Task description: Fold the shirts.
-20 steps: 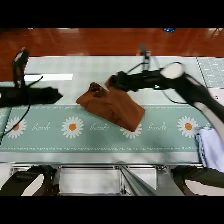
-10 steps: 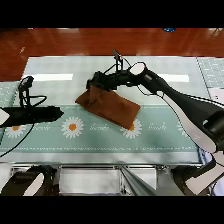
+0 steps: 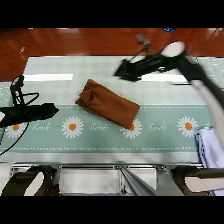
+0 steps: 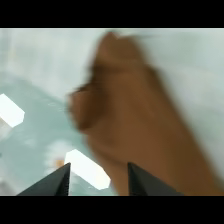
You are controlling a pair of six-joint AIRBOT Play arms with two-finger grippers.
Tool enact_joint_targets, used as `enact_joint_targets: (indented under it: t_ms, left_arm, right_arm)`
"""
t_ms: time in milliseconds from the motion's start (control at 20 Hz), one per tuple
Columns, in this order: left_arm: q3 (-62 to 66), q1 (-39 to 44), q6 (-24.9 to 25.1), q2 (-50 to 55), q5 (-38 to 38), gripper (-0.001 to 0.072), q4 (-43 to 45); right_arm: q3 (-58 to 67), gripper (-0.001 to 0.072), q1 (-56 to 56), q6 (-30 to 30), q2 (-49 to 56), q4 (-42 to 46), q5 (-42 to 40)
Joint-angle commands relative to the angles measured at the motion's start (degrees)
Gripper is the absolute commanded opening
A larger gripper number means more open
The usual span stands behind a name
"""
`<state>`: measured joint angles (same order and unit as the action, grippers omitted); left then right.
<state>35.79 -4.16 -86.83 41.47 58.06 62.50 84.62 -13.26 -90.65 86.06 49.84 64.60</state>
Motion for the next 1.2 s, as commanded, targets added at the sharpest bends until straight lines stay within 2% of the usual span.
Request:
enact_joint_targets:
  t_ms: [0,50,150,350,450,800,1150]
  left_arm:
    - [-0.04,-1.14,-0.37,-0.04,1.29,0.0021,-0.39]
    - [-0.04,-0.57,-0.39,-0.04,1.14,0.0021,-0.61]
    - [-0.04,0.57,-0.39,-0.04,0.66,0.0021,-1.01]
    - [-0.04,2.25,-0.42,-0.04,0.48,0.0021,-1.01]
    - [-0.04,2.54,-0.42,-0.02,0.48,0.0021,-1.03]
    - [-0.04,2.54,-0.42,0.00,0.46,0.0020,-1.01]
    - [-0.04,2.54,-0.39,0.26,0.46,0.0021,-0.98]
  right_arm:
    - [-12.61,0.0418,7.17,-17.25,-18.73,35.01,2.03]
    - [-19.28,0.0418,8.87,-17.38,-23.63,35.74,1.51]
    - [-32.20,0.0419,11.15,-15.96,-30.36,30.60,-1.14]
    - [-50.82,0.0419,11.61,-11.87,-33.07,11.21,-13.86]
    - [-55.47,0.0418,11.61,-7.04,-31.21,-0.92,-19.91]
    - [-55.80,0.0418,9.01,12.28,-16.55,-27.65,-21.27]
    - [-48.37,0.0418,-0.79,12.72,-6.51,-29.99,-22.84]
